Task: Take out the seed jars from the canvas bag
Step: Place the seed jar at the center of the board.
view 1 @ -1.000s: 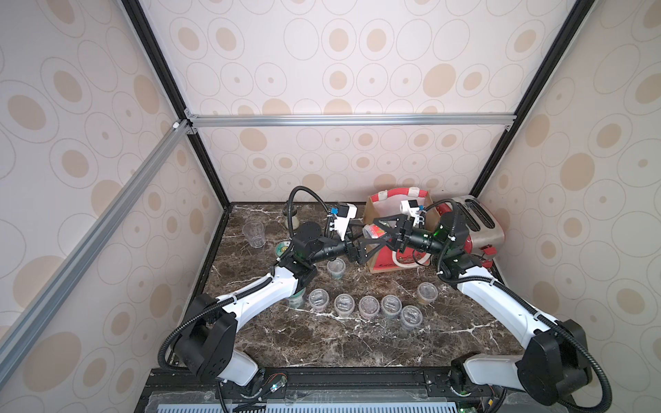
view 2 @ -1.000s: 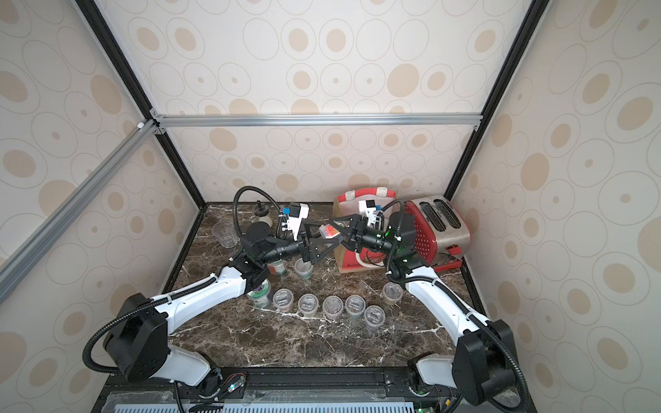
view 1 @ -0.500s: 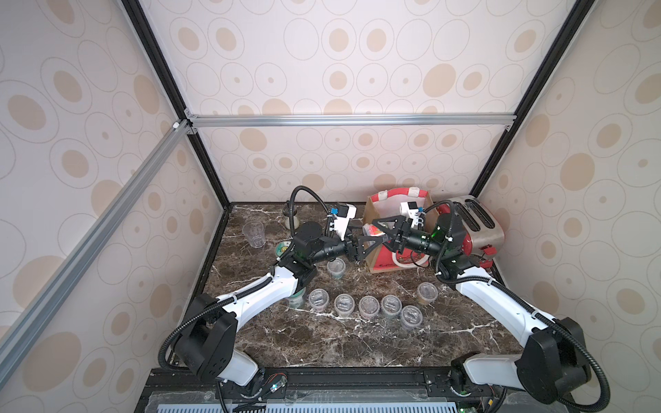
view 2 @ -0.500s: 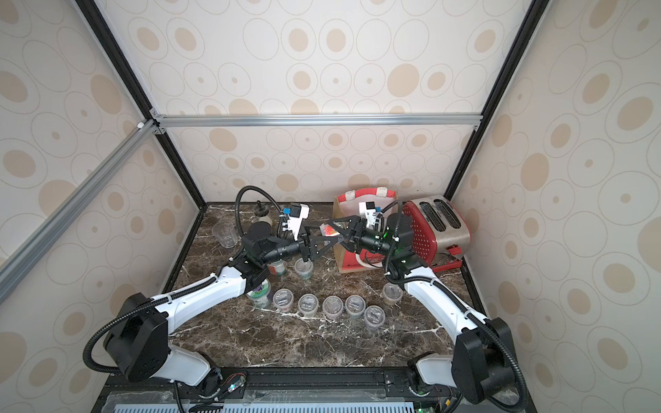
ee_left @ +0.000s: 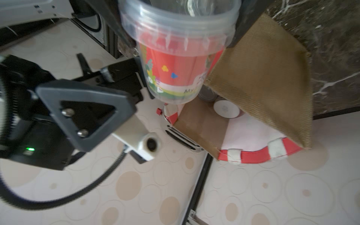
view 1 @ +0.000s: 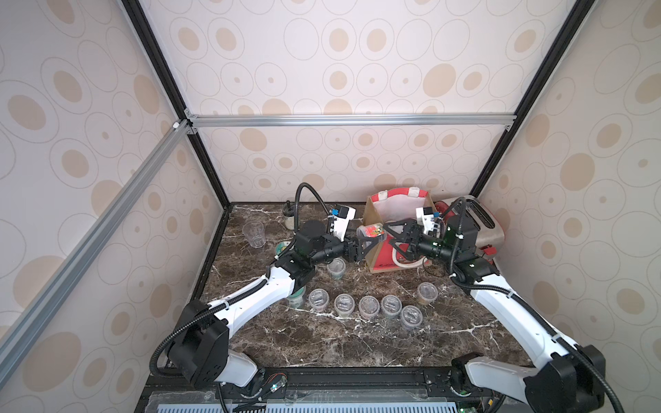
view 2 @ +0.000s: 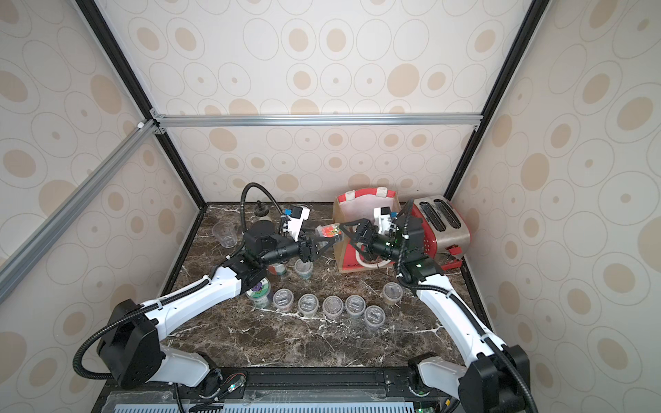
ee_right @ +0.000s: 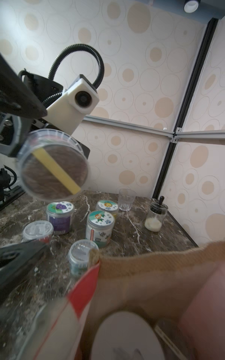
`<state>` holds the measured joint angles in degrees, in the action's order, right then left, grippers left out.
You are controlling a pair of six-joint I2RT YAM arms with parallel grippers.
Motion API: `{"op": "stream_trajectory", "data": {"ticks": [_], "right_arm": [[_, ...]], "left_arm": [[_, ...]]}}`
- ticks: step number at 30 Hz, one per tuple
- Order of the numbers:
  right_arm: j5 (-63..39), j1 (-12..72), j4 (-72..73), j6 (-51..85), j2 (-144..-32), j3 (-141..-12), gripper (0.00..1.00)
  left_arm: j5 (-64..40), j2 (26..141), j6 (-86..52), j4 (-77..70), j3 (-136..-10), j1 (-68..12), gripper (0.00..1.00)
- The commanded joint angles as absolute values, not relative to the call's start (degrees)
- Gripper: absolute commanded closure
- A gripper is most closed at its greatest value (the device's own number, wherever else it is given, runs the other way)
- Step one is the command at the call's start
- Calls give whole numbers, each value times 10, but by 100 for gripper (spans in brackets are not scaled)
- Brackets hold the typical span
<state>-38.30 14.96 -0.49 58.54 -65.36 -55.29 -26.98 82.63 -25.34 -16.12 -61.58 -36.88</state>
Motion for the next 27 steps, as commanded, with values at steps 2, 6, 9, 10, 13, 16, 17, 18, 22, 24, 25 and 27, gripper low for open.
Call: {"op": "stream_trajectory", "data": {"ticks": [2,6,9,10,13,16,17,18,22,24,25,27], "right_arm": [[-309,135,-160,462,-614,-580,0],[-285,134,-198,428,-599,-584,0],[-273,134,-214,413,-590,-584,0],[-269,134,-219,408,-587,-584,0],[-259,134,-234,392,-577,-586,0],[-252,134,-247,380,-571,-590,0],[-252,134,-250,377,-569,-593,0],[-251,134,-254,373,-567,-594,0],[-248,134,-267,363,-563,-600,0],[-246,134,-271,359,-559,-601,0],[-245,134,-273,358,-558,-601,0],[-247,134,-273,358,-559,-601,0]], "left_arm": [[-108,870,-162,57,-746,-362,34],[-13,978,-124,232,-895,-356,34],[36,1073,-106,354,-1019,-356,33],[52,1106,-102,392,-1061,-355,33],[97,1195,-93,488,-1180,-352,33],[133,1273,-92,564,-1293,-345,32],[136,1298,-94,586,-1327,-339,32],[136,1319,-96,606,-1354,-335,32],[134,1358,-105,630,-1365,-319,32],[139,1367,-115,643,-1355,-310,33],[145,1369,-118,647,-1346,-307,33],[150,1368,-120,653,-1323,-304,33]]}}
